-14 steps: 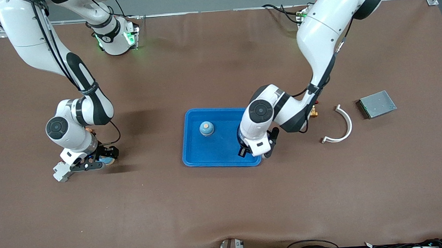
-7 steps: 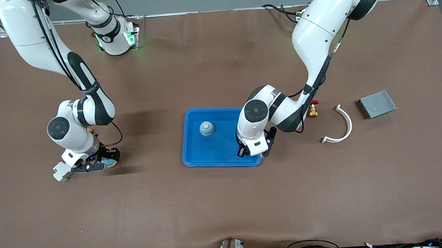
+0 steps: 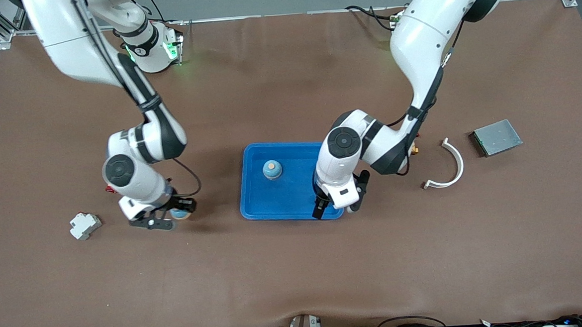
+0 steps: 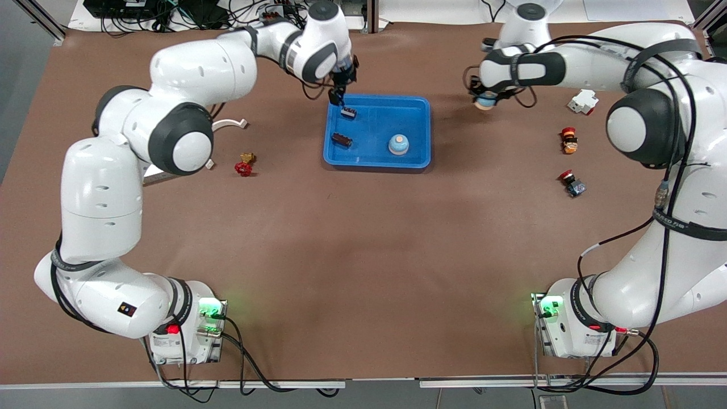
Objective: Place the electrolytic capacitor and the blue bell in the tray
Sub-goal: 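Grasp the second bell with the right gripper while the left gripper carries the capacitor, then open the left gripper over the tray while the right gripper carries the bell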
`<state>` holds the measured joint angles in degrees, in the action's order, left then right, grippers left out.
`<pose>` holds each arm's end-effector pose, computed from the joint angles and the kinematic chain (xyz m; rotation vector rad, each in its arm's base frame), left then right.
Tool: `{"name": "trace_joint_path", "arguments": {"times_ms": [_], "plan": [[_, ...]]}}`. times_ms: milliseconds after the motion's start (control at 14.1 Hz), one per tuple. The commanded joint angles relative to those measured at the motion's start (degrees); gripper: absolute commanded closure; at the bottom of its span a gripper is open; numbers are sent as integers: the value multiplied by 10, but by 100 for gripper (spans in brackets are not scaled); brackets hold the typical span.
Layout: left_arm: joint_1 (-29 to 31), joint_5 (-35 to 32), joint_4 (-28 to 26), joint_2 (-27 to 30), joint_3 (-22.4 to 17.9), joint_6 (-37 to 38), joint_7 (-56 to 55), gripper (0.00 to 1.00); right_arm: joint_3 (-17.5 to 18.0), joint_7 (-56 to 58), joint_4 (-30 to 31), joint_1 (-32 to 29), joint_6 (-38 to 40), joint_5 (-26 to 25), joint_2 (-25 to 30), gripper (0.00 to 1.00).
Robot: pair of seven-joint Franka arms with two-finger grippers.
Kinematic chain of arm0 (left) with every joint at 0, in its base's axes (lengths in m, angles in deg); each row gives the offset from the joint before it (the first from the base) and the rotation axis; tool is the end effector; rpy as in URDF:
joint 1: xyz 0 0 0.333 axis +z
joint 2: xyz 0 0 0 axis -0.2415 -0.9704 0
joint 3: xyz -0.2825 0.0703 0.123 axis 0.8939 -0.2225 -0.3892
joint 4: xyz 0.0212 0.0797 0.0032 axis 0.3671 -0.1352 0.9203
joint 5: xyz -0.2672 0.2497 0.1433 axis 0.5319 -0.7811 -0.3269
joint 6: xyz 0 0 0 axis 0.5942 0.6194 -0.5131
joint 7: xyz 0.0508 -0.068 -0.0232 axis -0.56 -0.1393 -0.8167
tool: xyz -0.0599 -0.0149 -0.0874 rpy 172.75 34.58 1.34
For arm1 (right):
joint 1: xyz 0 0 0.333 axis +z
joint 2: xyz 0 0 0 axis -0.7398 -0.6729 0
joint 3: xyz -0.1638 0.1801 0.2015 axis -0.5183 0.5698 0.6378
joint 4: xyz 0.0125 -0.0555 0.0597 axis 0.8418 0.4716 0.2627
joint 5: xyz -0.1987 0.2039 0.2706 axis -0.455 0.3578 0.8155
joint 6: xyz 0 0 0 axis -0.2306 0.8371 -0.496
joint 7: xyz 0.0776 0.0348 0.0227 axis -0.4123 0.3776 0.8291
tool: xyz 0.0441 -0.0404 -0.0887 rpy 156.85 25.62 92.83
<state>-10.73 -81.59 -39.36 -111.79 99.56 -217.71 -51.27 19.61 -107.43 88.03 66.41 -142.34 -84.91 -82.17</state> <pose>0.6264 -0.4167 0.2758 2.5237 1.5832 0.1127 0.6228 0.2071 0.2368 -3.0920 0.3155 -0.0782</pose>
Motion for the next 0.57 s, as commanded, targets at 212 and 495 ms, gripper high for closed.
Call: {"name": "trace_joint_path", "arguments": {"times_ms": [212, 495], "plan": [[76, 2, -13, 95, 6, 96, 182, 0, -5, -175, -99, 89, 72, -1, -37, 100], [120, 3, -15, 145, 6, 181, 333, 0, -5, -252, -142, 126, 72, -3, -79, 100]]}}
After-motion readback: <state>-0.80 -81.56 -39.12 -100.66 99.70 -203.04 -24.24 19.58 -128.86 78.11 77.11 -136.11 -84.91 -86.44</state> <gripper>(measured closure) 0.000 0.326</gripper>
